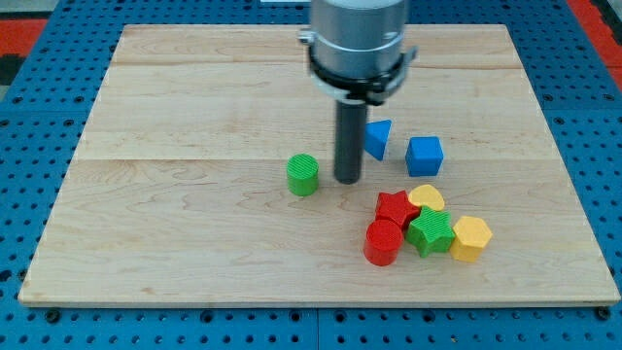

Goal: Move the blue triangle towards top center of the board

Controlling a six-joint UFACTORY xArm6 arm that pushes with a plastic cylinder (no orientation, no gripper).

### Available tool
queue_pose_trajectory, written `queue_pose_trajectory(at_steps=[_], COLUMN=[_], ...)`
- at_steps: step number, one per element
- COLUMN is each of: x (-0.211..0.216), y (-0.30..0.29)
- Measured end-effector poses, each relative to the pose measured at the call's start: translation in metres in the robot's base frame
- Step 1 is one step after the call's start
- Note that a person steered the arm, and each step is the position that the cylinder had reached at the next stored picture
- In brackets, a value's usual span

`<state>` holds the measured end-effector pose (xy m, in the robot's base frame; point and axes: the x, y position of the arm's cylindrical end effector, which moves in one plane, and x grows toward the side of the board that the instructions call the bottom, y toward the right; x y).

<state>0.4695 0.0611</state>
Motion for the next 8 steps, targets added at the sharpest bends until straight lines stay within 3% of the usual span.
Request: queue_pose_trajectory(at_steps=[1,2,4,5,6,7,8], x=[-0.029,-0.066,-0.055,-0.063,-0.088,-0.061,-0.059], y=[0.042,0.003,-0.120,-0.148,-0.152,-0.128,-0.065])
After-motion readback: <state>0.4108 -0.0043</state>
